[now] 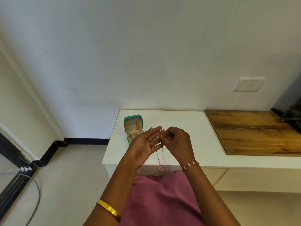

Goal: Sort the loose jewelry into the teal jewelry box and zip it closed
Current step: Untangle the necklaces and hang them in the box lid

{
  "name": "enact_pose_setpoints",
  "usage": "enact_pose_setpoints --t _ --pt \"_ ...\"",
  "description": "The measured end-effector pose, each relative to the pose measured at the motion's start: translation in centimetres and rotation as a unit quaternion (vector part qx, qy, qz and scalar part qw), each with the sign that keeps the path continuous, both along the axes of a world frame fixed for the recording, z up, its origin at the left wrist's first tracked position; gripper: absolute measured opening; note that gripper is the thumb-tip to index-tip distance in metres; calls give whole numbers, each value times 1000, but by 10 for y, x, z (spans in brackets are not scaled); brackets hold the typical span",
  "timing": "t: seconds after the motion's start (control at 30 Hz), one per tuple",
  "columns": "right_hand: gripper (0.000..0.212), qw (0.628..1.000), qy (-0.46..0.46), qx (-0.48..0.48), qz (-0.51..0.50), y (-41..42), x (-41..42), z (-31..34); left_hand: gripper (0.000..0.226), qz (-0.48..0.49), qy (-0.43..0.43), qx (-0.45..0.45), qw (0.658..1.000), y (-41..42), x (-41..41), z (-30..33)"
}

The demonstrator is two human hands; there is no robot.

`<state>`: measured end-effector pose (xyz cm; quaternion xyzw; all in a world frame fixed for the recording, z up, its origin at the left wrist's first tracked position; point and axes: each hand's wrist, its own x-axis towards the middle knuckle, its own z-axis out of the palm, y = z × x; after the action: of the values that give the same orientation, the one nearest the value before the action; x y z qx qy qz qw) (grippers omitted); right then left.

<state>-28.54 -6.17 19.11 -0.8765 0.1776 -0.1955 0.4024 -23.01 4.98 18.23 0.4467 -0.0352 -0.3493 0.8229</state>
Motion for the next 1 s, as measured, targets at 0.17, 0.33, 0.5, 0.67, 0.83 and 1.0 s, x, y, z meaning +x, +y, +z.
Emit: enact_pose_setpoints --t 0.17,0.33,0.5,0.67,0.83,1.0 --pt "10 994 42 -97 -9 3 -1 -4 25 -11 6 3 1000 -5 -5 -1" --pt "20 999 29 33 7 -5 -2 -2 26 -27 15 14 999 -2 -3 -3" --pt "9 917 -5 398 26 -19 -10 6 24 1 5 61 998 2 -1 -6" --pt "15 888 8 456 55 -26 -14 7 27 -8 -25 128 991 5 -3 -5" --pt "18 920 20 383 86 -22 -13 11 22 -82 -90 189 975 2 -9 -5" --pt "19 963 41 245 109 -16 -12 17 21 -131 -182 263 938 2 -8 -6"
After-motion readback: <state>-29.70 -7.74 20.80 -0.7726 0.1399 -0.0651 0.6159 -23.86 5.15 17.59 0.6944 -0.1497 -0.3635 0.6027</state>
